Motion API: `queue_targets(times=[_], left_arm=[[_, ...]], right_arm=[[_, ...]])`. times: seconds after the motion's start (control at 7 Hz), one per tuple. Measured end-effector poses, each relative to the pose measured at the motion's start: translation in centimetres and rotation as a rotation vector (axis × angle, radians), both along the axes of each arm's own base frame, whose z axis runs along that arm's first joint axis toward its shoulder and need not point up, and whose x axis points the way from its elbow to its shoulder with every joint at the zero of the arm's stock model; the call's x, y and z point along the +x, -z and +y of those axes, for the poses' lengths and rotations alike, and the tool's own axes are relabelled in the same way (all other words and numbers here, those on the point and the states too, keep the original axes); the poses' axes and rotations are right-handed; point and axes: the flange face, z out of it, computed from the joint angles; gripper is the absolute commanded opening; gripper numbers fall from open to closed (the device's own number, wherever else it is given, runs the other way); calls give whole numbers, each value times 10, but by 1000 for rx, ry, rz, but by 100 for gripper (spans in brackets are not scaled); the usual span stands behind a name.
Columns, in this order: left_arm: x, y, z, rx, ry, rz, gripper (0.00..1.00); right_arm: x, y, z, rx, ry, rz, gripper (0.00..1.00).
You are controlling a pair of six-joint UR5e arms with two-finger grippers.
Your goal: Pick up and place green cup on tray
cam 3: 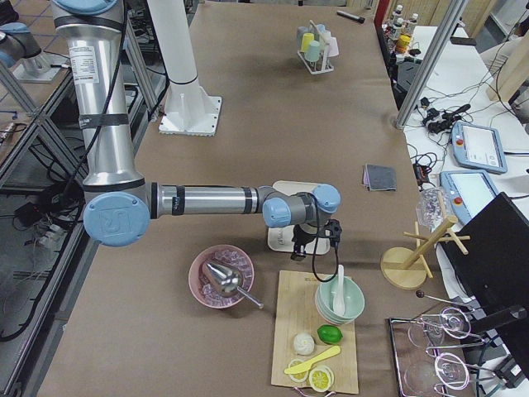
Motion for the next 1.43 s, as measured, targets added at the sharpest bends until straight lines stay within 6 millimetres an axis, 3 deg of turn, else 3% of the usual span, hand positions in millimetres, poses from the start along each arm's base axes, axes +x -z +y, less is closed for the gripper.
queue_targets(times=[0.14, 0.29, 0.43, 0.86, 1.0, 1.14, 1.43], left_arm=[[42, 42, 18, 128, -61, -58, 99], [76, 63, 39, 313, -132, -147, 99], [104, 68, 54, 504, -229, -253, 99], [183, 57, 85, 913, -519, -562, 99], [207, 48, 91, 1003, -594, -676, 99], [229, 37, 96, 1090, -681, -802, 99], [260, 8, 102, 1207, -859, -1039, 99]], right_arm=[[-4, -6, 1, -2, 7, 3, 59], [-8, -12, 1, 2, 12, 2, 47], [-10, -16, 1, 6, 15, -1, 37], [-11, -18, 1, 11, 18, -5, 20], [-11, -18, 1, 11, 19, -6, 7], [-11, -17, 0, 13, 19, -8, 0], [-11, -11, -1, 22, 18, -18, 0]])
